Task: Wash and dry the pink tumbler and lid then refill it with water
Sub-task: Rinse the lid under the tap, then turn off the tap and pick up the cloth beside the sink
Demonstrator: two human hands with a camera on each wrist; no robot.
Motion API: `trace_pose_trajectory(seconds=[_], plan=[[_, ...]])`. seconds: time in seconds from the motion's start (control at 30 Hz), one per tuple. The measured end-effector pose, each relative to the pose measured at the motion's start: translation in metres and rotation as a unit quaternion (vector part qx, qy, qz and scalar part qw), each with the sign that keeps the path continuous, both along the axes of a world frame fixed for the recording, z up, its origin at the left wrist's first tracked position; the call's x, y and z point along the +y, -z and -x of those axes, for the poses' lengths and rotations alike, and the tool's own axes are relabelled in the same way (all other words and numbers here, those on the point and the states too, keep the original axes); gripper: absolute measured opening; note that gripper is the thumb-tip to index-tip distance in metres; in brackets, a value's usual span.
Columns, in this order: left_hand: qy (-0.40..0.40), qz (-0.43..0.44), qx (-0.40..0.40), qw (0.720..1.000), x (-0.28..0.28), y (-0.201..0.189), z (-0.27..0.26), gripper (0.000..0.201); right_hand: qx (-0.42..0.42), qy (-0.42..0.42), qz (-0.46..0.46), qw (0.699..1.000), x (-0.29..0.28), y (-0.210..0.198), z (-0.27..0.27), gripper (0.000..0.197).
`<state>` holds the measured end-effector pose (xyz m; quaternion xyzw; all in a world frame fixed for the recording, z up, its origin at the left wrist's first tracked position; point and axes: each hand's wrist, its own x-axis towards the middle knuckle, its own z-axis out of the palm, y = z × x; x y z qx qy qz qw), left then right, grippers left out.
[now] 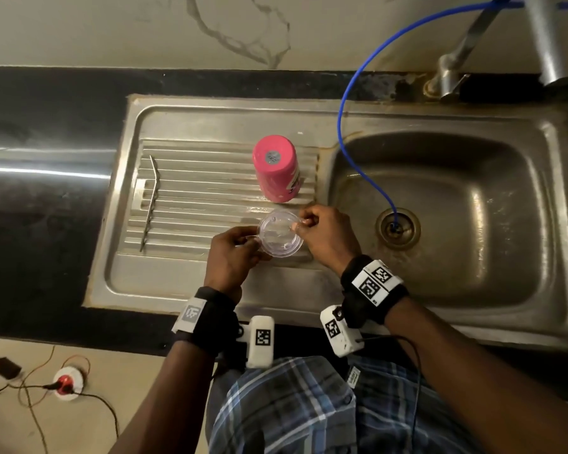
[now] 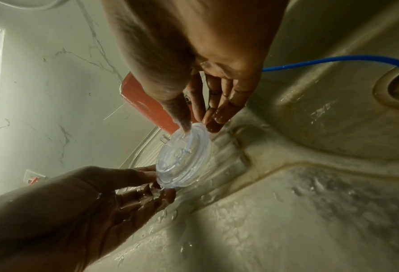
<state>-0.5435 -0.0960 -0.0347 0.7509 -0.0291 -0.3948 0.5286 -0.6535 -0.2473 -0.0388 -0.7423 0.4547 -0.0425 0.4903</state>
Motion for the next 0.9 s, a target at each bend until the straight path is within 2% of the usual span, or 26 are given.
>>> trace_pose_trajectory(seconds=[0.17,0.33,0.4,0.43,0.5,0.57,0.63,0.7,0.77,0.9], plan=[[-0.005,-0.003,0.005,1.0,0.002,0.0,0.0,0.024,-0.005,-0.002,-0.001,1.0,0.002,-0.001,0.0,0.021],[0.008,-0.034,-0.003,0.999,0.002,-0.007,0.003,0.017,-0.012,-0.002,-0.01,1.0,-0.002,-0.009,0.01,0.021],[-0.002,-0.06,-0.016,0.998,0.006,-0.007,0.002,0.023,-0.023,0.005,-0.02,1.0,-0.008,-0.014,0.023,0.021],[0.003,-0.08,-0.049,0.996,0.007,-0.008,0.002,0.03,-0.028,0.004,-0.023,0.999,-0.012,-0.018,0.032,0.02],[0.037,-0.12,-0.152,0.98,0.007,-0.018,0.007,0.036,-0.025,0.0,-0.026,0.999,-0.022,-0.023,0.054,0.018],[0.062,-0.127,-0.22,0.965,0.0,-0.035,0.02,0.027,-0.024,0.018,-0.039,0.999,-0.034,-0.027,0.079,0.02],[0.105,-0.1,-0.226,0.963,-0.016,-0.049,0.039,0.023,-0.033,0.044,-0.043,0.998,-0.047,-0.032,0.105,0.019],[0.199,-0.073,-0.199,0.957,-0.04,-0.055,0.059,0.025,-0.02,0.06,-0.026,0.998,-0.056,-0.038,0.133,0.016],[0.321,-0.066,-0.19,0.925,-0.07,-0.052,0.084,0.022,0.023,0.069,-0.009,0.997,-0.059,-0.04,0.162,0.013],[0.532,-0.11,-0.312,0.78,-0.124,-0.031,0.148,0.03,0.132,0.013,0.02,0.991,-0.055,-0.032,0.207,0.02]])
